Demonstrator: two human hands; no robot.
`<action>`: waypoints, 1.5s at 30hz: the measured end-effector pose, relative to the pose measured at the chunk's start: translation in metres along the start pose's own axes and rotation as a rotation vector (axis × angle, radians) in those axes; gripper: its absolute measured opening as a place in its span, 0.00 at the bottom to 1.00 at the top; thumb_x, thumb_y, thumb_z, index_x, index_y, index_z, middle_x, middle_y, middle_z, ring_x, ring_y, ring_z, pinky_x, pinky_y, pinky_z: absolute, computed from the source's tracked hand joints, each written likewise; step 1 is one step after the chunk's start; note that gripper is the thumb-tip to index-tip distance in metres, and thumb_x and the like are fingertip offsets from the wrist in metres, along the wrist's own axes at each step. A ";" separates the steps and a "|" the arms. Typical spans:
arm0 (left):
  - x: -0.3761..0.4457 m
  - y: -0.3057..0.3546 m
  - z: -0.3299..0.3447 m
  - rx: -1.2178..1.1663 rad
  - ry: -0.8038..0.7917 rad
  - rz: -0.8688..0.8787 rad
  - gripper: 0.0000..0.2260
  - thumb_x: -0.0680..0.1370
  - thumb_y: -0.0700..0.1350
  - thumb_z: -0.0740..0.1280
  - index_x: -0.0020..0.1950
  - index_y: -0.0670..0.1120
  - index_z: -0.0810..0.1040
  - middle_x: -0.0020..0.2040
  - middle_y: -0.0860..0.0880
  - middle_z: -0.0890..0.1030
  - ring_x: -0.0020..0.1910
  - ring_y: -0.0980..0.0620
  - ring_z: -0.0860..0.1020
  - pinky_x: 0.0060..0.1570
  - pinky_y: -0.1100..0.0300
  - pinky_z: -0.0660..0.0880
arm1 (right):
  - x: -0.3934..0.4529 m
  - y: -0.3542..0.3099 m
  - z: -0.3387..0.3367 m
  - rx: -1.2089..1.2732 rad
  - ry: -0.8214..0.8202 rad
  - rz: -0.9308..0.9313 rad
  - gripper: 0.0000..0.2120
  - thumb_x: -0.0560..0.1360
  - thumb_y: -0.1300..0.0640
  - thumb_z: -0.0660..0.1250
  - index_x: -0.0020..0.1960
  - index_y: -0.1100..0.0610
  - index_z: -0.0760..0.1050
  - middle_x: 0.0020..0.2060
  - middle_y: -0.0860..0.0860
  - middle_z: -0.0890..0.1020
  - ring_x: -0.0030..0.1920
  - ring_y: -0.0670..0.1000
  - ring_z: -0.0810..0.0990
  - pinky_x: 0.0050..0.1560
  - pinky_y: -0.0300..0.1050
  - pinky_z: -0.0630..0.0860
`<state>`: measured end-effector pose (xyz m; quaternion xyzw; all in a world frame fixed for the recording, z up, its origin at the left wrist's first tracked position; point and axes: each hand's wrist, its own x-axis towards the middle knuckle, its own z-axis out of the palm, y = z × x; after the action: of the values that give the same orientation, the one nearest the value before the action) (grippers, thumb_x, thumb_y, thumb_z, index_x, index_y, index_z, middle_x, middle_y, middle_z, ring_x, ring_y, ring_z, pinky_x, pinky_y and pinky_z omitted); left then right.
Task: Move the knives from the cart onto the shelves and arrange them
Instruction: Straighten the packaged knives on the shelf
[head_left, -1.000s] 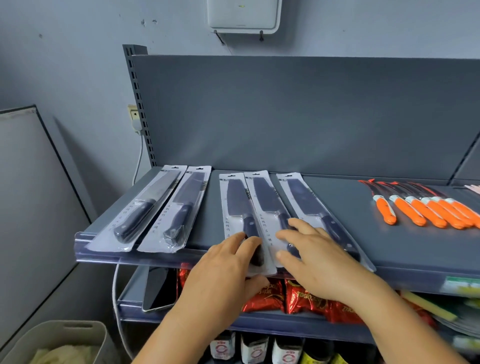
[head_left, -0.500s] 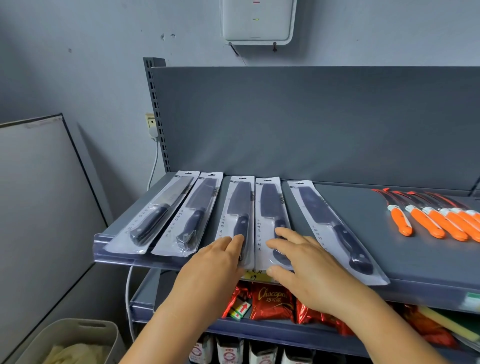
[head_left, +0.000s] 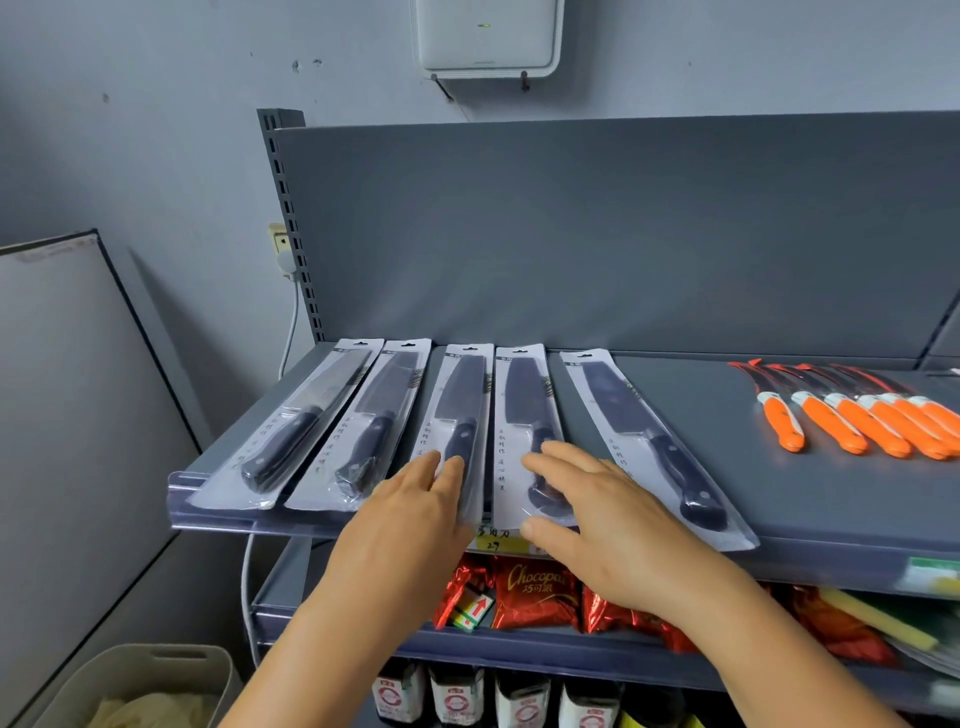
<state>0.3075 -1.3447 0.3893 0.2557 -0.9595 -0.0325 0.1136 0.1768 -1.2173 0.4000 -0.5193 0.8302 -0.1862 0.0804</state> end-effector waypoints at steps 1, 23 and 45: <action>0.000 0.005 -0.002 -0.004 0.013 0.010 0.28 0.82 0.53 0.56 0.78 0.49 0.47 0.77 0.53 0.53 0.74 0.52 0.57 0.69 0.61 0.59 | -0.003 0.002 -0.003 0.006 0.023 0.009 0.29 0.79 0.43 0.58 0.77 0.44 0.53 0.75 0.38 0.51 0.74 0.45 0.53 0.71 0.41 0.56; 0.016 0.067 0.017 -0.086 -0.010 0.170 0.25 0.83 0.45 0.55 0.78 0.49 0.49 0.78 0.55 0.50 0.75 0.58 0.54 0.68 0.67 0.56 | -0.011 0.049 -0.037 0.003 0.097 0.354 0.22 0.74 0.41 0.67 0.62 0.53 0.74 0.57 0.51 0.77 0.56 0.54 0.75 0.52 0.47 0.71; 0.012 0.071 0.011 -0.162 -0.061 0.076 0.26 0.81 0.54 0.56 0.78 0.52 0.52 0.78 0.58 0.49 0.73 0.57 0.60 0.67 0.63 0.62 | -0.009 0.061 -0.029 -0.078 0.103 0.229 0.23 0.75 0.36 0.59 0.60 0.50 0.73 0.55 0.50 0.75 0.57 0.54 0.73 0.52 0.48 0.72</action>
<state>0.2598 -1.2890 0.3892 0.2077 -0.9658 -0.1136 0.1060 0.1207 -1.1790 0.4024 -0.4135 0.8938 -0.1697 0.0379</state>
